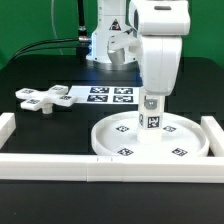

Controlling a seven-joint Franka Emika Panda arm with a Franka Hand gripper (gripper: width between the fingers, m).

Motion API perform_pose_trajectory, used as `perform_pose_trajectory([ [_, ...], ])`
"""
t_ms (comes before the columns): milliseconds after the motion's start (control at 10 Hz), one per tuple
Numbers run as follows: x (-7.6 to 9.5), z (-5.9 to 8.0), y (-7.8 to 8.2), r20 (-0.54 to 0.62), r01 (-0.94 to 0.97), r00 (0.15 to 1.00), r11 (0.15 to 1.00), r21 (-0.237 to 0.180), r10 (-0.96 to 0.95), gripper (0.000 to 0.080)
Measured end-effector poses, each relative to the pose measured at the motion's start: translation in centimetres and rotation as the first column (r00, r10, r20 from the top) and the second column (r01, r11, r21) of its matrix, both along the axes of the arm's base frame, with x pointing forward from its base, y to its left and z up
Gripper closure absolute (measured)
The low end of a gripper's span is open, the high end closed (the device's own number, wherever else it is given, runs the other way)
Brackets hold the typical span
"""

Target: Assemble round table

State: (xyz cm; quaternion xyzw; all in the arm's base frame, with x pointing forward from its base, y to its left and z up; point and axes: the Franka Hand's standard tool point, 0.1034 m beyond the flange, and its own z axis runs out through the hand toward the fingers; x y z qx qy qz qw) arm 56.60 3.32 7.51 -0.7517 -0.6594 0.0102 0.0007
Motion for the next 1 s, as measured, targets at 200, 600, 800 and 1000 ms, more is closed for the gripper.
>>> perform_pose_trajectory([
  [200, -0.11, 0.00, 0.22, 0.001, 0.252, 0.968, 0.968, 0.001, -0.252, 0.0391],
  [600, -0.38, -0.03, 0.43, 0.004, 0.712, 0.702, 0.702, -0.013, -0.712, 0.0390],
  [800, -0.43, -0.03, 0.46, 0.004, 0.823, 0.568, 0.568, -0.013, -0.823, 0.0390],
  [1000, -0.45, -0.04, 0.49, 0.001, 0.895, 0.446, 0.446, -0.013, -0.895, 0.0390],
])
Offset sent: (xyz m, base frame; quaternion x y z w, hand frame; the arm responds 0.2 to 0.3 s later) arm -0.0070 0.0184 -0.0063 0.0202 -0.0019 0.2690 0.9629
